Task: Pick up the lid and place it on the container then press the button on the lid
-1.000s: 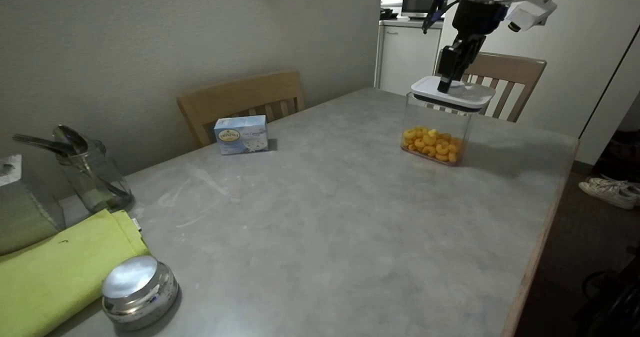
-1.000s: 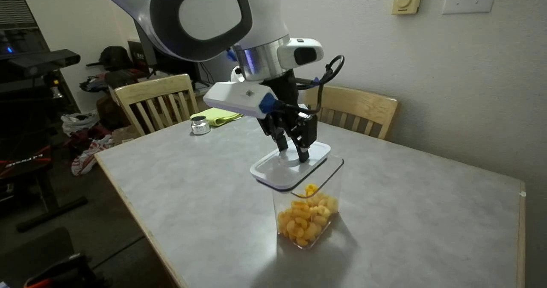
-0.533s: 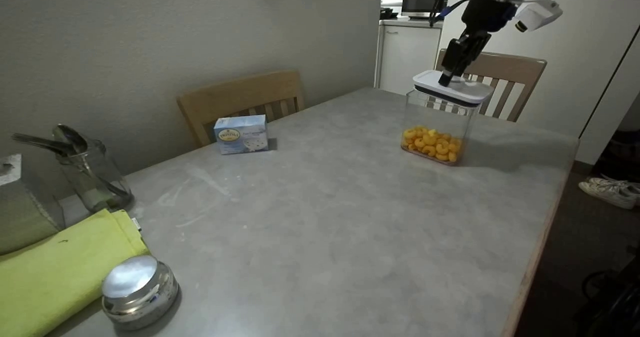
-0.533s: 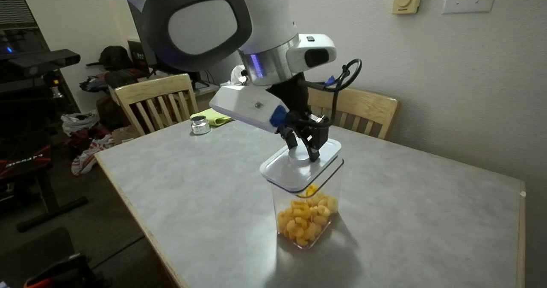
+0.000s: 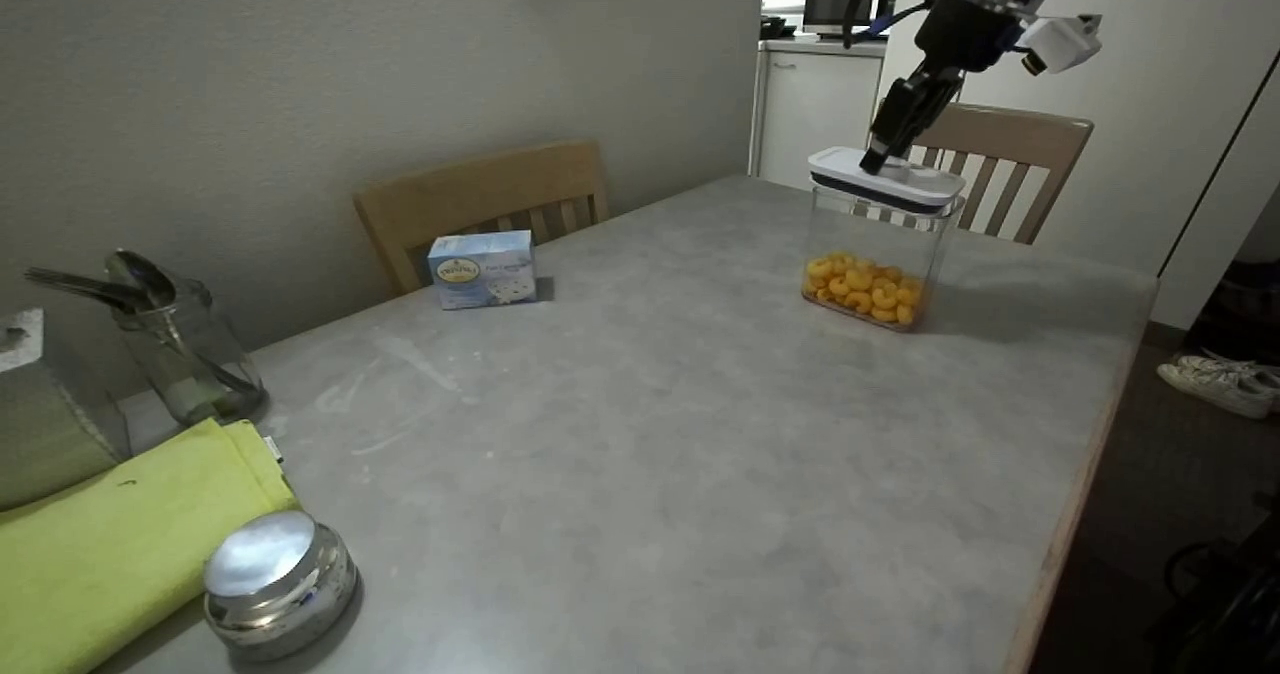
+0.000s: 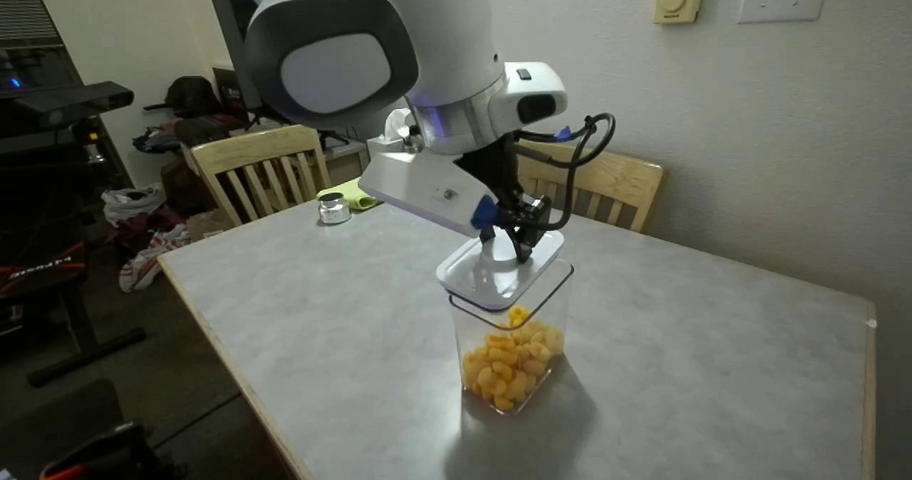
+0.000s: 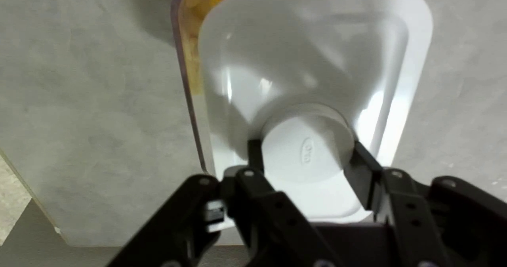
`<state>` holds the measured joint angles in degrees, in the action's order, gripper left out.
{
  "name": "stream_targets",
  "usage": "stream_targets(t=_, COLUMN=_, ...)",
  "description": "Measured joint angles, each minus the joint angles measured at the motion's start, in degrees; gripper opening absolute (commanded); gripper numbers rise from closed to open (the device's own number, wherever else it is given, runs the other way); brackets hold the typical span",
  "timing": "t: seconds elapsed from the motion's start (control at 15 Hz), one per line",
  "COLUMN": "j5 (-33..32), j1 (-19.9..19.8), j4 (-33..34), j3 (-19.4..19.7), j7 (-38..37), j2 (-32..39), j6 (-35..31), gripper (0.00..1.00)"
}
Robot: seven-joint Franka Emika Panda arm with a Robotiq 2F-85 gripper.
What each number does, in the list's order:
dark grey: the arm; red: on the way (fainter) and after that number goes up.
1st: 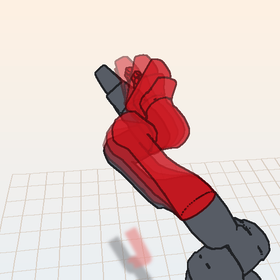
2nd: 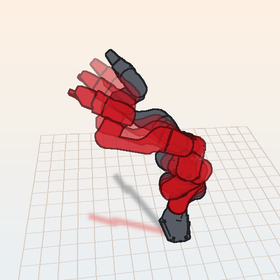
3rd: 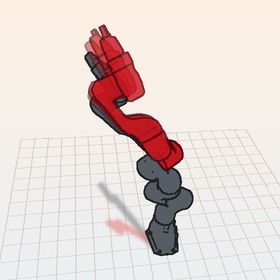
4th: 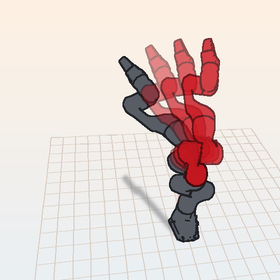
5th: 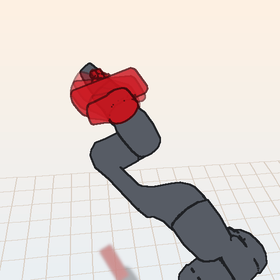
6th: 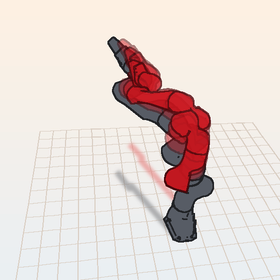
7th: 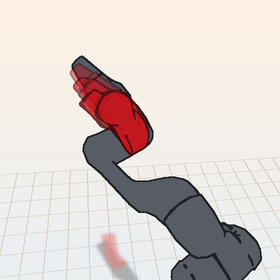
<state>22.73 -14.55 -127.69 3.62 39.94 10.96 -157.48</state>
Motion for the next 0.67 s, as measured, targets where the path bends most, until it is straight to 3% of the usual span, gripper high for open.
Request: stream_targets(t=0.67, j5=0.6, j1=-1.1, j4=1.5, j3=0.6, j7=2.3, j2=1.9, j6=-0.4, gripper=0.29)
